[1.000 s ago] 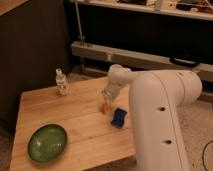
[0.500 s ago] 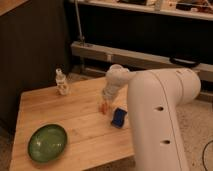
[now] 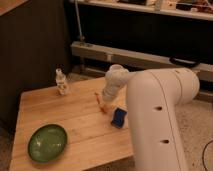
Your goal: Place the pepper in the ceramic cup
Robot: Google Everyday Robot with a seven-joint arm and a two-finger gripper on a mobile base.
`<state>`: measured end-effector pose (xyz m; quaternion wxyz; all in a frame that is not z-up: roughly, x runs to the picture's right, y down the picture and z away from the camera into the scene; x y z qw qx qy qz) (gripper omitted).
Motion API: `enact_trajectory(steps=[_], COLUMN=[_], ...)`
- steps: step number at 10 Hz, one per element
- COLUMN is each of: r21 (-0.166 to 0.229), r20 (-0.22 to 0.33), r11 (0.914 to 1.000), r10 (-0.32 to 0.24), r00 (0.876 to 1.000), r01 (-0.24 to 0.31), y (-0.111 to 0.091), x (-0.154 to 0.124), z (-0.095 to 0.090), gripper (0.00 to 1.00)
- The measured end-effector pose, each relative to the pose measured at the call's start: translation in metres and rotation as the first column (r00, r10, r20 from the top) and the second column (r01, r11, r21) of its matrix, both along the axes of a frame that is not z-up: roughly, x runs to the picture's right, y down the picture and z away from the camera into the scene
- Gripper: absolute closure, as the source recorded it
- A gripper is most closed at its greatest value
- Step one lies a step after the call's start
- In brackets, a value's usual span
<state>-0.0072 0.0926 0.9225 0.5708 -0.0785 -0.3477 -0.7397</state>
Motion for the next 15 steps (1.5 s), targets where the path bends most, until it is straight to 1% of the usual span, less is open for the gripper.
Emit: enact_trajectory(steps=[3, 5, 8, 9, 11, 12, 13, 15], r21=[-0.009, -0.016, -0.019, -0.022, -0.023, -0.018, -0.016, 0.006], r20=[-0.007, -0.013, -0.013, -0.004, 0.017, 0.034, 0.042, 0.063], r11=[0.9999, 0.9993, 0.9993, 0.9993, 0.9997, 0.9998, 0.9997, 0.9991], r10=[-0.014, -0.033, -0.032, -0.029, -0.008, 0.011, 0.019, 0.041], r00=[1.0, 0.999, 0.999, 1.0, 1.0, 0.999, 0.999, 0.997], r01=[0.014, 0.033, 0.032, 0.029, 0.008, -0.01, -0.019, -0.042], y=[0.003, 0.006, 0.006, 0.004, -0.004, -0.016, -0.023, -0.046], x=[0.001, -0.001, -0.001, -0.001, 0.004, 0.009, 0.013, 0.023], z=[0.001, 0.003, 0.003, 0.002, -0.001, -0.007, -0.012, -0.023], gripper=[0.68, 0.68, 0.68, 0.71, 0.86, 0.89, 0.89, 0.89])
